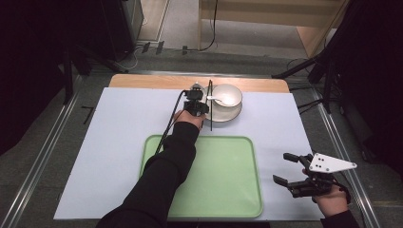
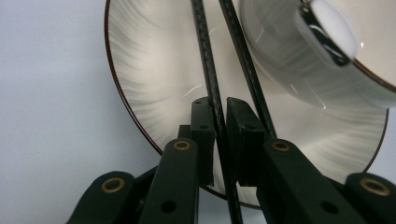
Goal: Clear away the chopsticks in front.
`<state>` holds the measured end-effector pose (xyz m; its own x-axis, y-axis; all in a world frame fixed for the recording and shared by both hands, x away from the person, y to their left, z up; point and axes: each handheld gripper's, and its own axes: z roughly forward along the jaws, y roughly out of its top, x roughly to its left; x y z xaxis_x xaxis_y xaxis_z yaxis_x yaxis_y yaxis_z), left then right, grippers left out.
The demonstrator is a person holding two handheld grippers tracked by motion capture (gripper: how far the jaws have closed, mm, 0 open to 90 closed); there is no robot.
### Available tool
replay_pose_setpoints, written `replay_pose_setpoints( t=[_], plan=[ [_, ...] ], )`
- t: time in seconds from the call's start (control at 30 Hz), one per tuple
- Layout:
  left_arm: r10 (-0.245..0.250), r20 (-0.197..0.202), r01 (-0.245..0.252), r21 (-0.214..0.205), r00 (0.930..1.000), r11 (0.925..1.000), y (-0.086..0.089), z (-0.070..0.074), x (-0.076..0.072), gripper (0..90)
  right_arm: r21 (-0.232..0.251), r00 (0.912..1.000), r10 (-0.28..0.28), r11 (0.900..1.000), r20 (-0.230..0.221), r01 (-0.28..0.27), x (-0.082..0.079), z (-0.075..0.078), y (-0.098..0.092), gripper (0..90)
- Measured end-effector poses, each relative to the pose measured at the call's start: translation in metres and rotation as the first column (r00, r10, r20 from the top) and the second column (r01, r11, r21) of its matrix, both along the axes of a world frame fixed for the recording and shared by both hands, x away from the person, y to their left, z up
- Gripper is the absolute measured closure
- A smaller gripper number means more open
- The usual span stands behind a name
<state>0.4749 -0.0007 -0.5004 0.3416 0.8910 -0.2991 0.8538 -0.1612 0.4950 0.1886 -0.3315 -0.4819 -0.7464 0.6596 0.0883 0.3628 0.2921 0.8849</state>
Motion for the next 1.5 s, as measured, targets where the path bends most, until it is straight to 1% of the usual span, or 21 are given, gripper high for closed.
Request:
replay_pose_setpoints(
  t=[0.07, 0.17, 0.33, 0.43, 0.53, 0.57, 0.6, 0.67, 0.77, 0.83, 0.9, 0.93, 0.97, 1.0, 1.03, 1.1, 1.13, 1.23, 1.27, 1.33, 1.5],
  plan=[
    [0.02, -0.013, -0.02, -0.012, 0.9997, 0.9997, 0.001, 0.0, 0.001, 83.8, -0.003, 1.0, 0.0, 1.0, -0.003, 0.0, 0.0, 0.0, 0.0, 14.2],
    [0.036, -0.012, -0.036, -0.019, 0.9993, 0.9992, 0.001, -0.001, 0.001, 85.3, -0.001, 1.0, 0.0, 1.0, -0.004, 0.0, 0.0, 0.0, 0.0, 14.2],
    [0.037, -0.028, -0.038, -0.03, 0.9989, 0.9988, 0.002, 0.0, 0.002, 86.0, -0.004, 1.0, 0.003, 1.0, -0.004, -0.003, 0.0, 0.0, 0.001, 14.2],
    [0.037, -0.028, -0.038, -0.03, 0.9989, 0.9988, 0.002, 0.0, 0.002, 86.1, -0.004, 1.0, 0.004, 1.0, -0.003, -0.004, 0.0, 0.0, 0.001, 14.2],
    [0.039, -0.026, -0.04, -0.039, 0.9989, 0.9984, 0.005, 0.003, 0.002, 86.3, -0.003, 1.0, 0.005, 1.0, -0.001, -0.005, 0.0, 0.0, 0.0, 14.2],
    [0.036, -0.017, -0.037, -0.038, 0.9992, 0.9986, 0.008, 0.008, 0.001, 86.3, -0.002, 1.0, 0.005, 1.0, 0.0, -0.005, 0.0, 0.0, 0.001, 14.2],
    [0.036, -0.017, -0.037, -0.038, 0.9992, 0.9986, 0.008, 0.008, 0.001, 86.3, -0.002, 1.0, 0.005, 1.0, 0.0, -0.005, 0.0, 0.0, 0.001, 14.2],
    [0.035, -0.011, -0.035, -0.057, 0.9993, 0.9978, 0.017, 0.017, 0.002, 86.3, -0.004, 1.0, 0.009, 1.0, 0.001, -0.009, 0.0, 0.0, 0.001, 14.2],
    [0.028, 0.0, -0.028, -0.059, 0.9996, 0.9979, 0.03, 0.027, 0.002, 86.4, -0.008, 1.0, 0.009, 0.9999, 0.001, -0.009, -0.001, 0.0, 0.0, 14.2],
    [0.031, 0.0, -0.03, -0.066, 0.9995, 0.9974, 0.04, 0.032, 0.002, 86.4, -0.009, 1.0, 0.008, 0.9999, -0.001, -0.008, -0.001, -0.001, 0.0, 14.2],
    [0.027, -0.001, -0.027, -0.073, 0.9996, 0.997, 0.049, 0.036, 0.001, 86.4, -0.012, 1.0, 0.008, 0.9999, -0.001, -0.008, -0.001, -0.001, 0.001, 14.2],
    [0.027, -0.001, -0.027, -0.073, 0.9996, 0.997, 0.049, 0.036, 0.001, 86.4, -0.013, 1.0, 0.007, 0.9999, -0.002, -0.007, -0.001, -0.001, 0.001, 14.2],
    [0.028, 0.001, -0.028, -0.078, 0.9996, 0.9966, 0.054, 0.039, 0.0, 86.4, -0.013, 1.0, 0.007, 0.9999, -0.002, -0.007, -0.001, -0.001, 0.001, 14.2],
    [0.024, 0.003, -0.023, -0.077, 0.9997, 0.9968, 0.064, 0.043, -0.002, 86.4, -0.015, 1.0, 0.007, 0.9999, -0.002, -0.007, -0.002, -0.001, 0.001, 14.2],
    [0.02, 0.006, -0.02, -0.077, 0.9998, 0.9968, 0.069, 0.045, -0.004, 86.4, -0.017, 1.0, 0.008, 0.9998, -0.001, -0.008, -0.002, -0.001, 0.001, 14.2],
    [0.016, 0.007, -0.015, -0.09, 0.9999, 0.9958, 0.079, 0.047, -0.007, 86.4, -0.019, 1.0, 0.007, 0.9998, 0.0, -0.007, -0.002, 0.0, 0.001, 14.2],
    [0.008, 0.004, -0.008, -0.111, 1.0, 0.9938, 0.085, 0.049, -0.01, 86.4, -0.018, 1.0, 0.007, 0.9998, 0.001, -0.007, -0.002, 0.0, 0.001, 14.2],
    [-0.005, 0.006, 0.006, -0.122, 1.0, 0.9925, 0.099, 0.052, -0.019, 86.4, -0.014, 1.0, 0.006, 0.9999, 0.003, -0.006, -0.003, 0.0, 0.001, 14.2],
    [-0.005, 0.006, 0.006, -0.122, 1.0, 0.9925, 0.099, 0.052, -0.019, 86.4, -0.014, 1.0, 0.006, 0.9999, 0.003, -0.006, -0.003, 0.0, 0.001, 14.2],
    [-0.026, 0.02, 0.028, -0.122, 0.9995, 0.9921, 0.111, 0.056, -0.032, 86.4, -0.02, 1.0, 0.006, 0.9998, -0.001, -0.006, -0.002, -0.001, 0.001, 14.2],
    [-0.057, 0.044, 0.061, -0.103, 0.9974, 0.9928, 0.127, 0.06, -0.051, 86.3, -0.022, 1.0, 0.007, 0.9997, -0.003, -0.007, -0.002, -0.001, 0.003, 14.2]
  ],
)
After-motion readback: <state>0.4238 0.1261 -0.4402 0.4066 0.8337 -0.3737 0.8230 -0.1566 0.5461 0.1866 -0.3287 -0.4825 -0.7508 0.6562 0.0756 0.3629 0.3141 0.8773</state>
